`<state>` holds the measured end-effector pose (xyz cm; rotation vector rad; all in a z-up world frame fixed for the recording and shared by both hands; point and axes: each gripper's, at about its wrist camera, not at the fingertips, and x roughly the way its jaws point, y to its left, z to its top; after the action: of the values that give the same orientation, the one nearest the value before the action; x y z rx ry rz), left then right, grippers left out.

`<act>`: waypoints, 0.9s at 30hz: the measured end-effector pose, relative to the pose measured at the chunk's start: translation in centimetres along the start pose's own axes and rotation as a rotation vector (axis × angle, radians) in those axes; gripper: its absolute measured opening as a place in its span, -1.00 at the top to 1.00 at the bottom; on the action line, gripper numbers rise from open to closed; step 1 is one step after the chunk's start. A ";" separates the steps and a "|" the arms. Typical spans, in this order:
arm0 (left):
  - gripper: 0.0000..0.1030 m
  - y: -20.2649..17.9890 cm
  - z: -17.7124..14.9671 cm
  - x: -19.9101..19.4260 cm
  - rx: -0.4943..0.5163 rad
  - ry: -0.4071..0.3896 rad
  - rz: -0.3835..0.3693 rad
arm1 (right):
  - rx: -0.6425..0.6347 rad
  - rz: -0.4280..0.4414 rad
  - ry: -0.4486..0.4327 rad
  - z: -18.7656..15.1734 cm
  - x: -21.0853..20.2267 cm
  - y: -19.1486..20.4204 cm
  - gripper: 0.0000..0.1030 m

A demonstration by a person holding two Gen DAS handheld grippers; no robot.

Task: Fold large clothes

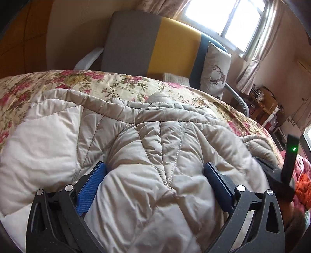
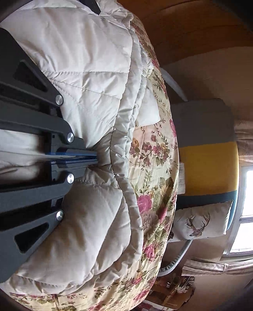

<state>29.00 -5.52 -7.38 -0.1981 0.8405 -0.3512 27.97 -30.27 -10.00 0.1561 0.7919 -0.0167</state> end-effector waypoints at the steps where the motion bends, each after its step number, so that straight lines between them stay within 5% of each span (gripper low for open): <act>1: -0.92 -0.4 0.4 -0.9 -0.020 -0.011 -0.024 | 0.012 0.012 -0.002 0.0 0.0 -0.2 0.93; 6: -0.92 -4.7 3.4 -2.6 0.068 -0.071 -0.062 | 0.015 0.023 -0.019 -0.1 -0.3 0.0 0.90; 12: -0.92 -7.0 4.2 4.1 0.261 0.030 0.138 | 0.048 0.065 -0.093 -0.4 -1.8 -0.6 0.65; 14: -0.94 -5.4 3.2 6.3 0.237 0.061 0.109 | 0.056 0.068 -0.109 -0.4 -2.2 -0.7 0.61; 18: -0.94 -3.2 1.9 6.6 0.176 -0.010 0.025 | 0.057 0.081 -0.103 -0.3 -2.0 -0.6 0.57; 27: -0.94 -2.8 1.6 4.2 0.152 0.000 0.011 | 0.056 0.075 -0.064 -0.4 -1.1 -0.5 0.57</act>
<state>32.14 -9.67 -8.32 -0.0520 0.8106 -0.4029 26.87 -30.80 -9.59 0.2376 0.7217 0.0271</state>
